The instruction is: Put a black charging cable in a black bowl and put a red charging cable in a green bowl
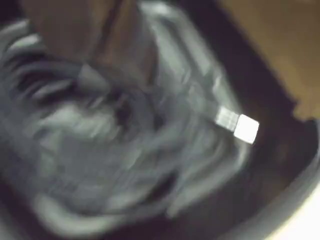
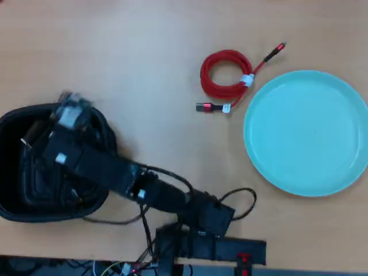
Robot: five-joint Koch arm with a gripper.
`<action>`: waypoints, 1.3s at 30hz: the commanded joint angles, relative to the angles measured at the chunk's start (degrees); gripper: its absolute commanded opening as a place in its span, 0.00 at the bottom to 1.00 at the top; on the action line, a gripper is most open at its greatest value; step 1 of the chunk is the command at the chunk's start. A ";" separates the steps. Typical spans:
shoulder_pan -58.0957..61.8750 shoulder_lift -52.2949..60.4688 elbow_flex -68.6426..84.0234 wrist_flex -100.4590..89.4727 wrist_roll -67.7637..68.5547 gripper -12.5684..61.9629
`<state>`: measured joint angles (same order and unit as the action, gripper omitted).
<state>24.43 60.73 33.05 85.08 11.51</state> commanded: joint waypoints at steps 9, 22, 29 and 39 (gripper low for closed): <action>25.22 1.23 -8.53 10.81 -0.18 0.59; 47.55 1.23 14.68 12.04 0.53 0.59; 55.63 6.59 17.93 13.10 2.90 0.59; 68.99 14.85 26.54 13.89 2.37 0.59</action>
<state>92.55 71.98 62.05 96.50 13.97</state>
